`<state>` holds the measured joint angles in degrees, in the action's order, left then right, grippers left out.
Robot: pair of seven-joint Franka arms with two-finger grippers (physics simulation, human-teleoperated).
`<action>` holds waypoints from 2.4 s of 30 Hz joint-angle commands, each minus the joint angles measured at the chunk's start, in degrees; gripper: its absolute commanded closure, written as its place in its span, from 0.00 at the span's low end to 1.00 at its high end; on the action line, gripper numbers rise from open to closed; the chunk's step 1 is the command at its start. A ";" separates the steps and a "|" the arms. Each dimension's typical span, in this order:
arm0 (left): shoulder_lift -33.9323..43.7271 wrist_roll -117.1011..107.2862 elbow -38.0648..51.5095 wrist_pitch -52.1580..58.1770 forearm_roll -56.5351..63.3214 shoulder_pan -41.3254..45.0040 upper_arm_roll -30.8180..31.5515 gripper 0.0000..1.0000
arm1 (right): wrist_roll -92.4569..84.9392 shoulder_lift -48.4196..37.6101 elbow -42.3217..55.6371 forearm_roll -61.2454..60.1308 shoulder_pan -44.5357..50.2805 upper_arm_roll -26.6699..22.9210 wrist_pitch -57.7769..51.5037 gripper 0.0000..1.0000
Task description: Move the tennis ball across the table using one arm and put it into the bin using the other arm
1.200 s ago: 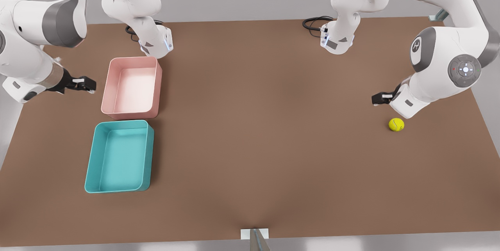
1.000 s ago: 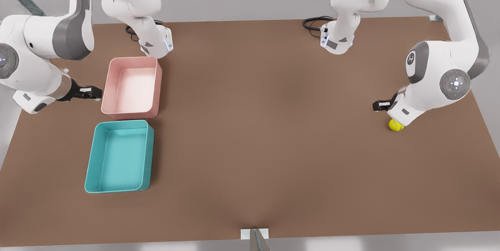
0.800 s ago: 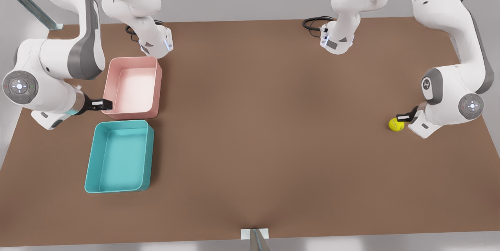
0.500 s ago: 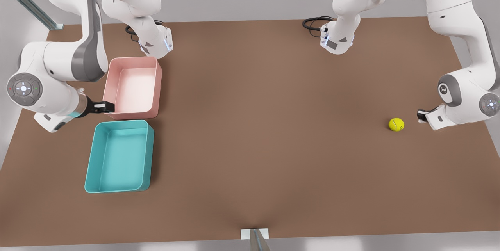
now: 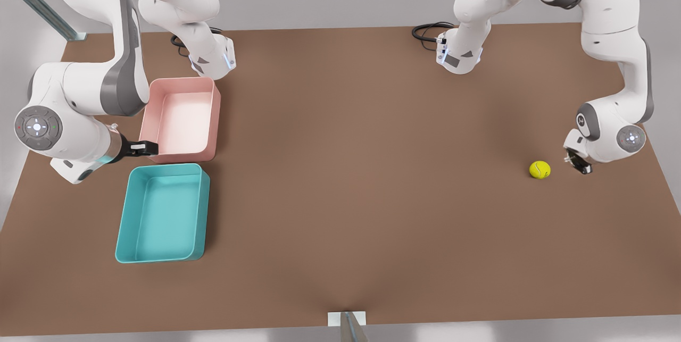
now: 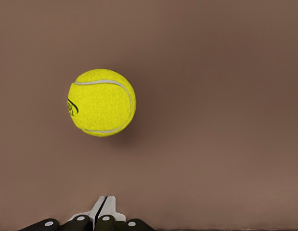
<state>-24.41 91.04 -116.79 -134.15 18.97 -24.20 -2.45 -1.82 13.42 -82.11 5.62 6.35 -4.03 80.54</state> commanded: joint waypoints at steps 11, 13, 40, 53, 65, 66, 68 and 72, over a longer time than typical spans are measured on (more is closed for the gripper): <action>-2.93 10.73 -0.10 -5.95 1.24 -0.59 -0.10 0.79 | -0.46 0.03 -0.06 -0.17 -0.02 -0.02 -0.12 0.00; -3.28 10.73 -0.01 -8.23 0.28 -0.59 -0.10 0.79 | -0.46 0.03 -0.06 -0.17 -0.02 -0.02 -0.12 0.00; -4.95 18.02 -0.01 -7.27 0.72 0.12 -0.10 0.79 | -0.55 0.29 -0.15 -0.34 -0.11 -0.02 -0.12 0.00; -4.69 -24.28 0.07 -7.27 -4.20 24.96 -0.10 0.79 | -0.55 0.38 -0.15 -0.34 -0.20 -0.02 -0.12 0.00; 6.82 -110.30 36.90 54.60 -15.03 20.15 13.43 0.72 | -1.25 0.38 -0.06 -0.52 -0.37 -0.10 -0.12 0.00; 8.23 -106.52 39.53 59.26 -14.22 22.44 13.44 0.69 | -1.16 0.38 -0.06 -0.52 -0.37 -0.10 -0.12 0.00; 10.61 -92.47 45.14 66.37 -14.75 22.88 13.17 0.24 | -1.16 0.46 -0.15 -0.52 -0.37 -0.10 -0.12 0.00; 11.05 -104.31 48.15 67.70 -16.77 23.23 12.21 0.00 | -1.16 0.46 -0.15 -0.52 -0.37 -0.10 -0.12 0.00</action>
<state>-13.22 31.45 -69.16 -79.51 2.67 -1.02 9.75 -2.69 13.92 -82.27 5.13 5.97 -4.12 80.45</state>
